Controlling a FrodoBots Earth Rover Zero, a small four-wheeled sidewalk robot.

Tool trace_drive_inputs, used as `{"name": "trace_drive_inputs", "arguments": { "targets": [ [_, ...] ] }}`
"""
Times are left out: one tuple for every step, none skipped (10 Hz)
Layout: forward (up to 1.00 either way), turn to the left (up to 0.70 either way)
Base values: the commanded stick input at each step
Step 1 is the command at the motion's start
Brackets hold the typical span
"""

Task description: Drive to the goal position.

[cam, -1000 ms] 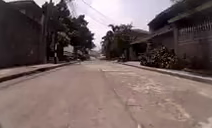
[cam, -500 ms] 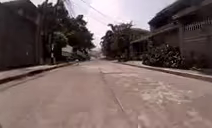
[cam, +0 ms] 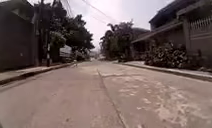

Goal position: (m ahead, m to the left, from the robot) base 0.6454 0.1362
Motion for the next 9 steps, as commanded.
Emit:
{"name": "trace_drive_inputs", "arguments": {
  "targets": [
    [1.00, 0.03],
    [1.00, 0.03],
    [1.00, 0.03],
    [1.00, 0.03],
    [1.00, 0.03],
    [1.00, 0.03],
    [1.00, 0.03],
    [1.00, 0.03],
    [1.00, 0.03]
  ]
}}
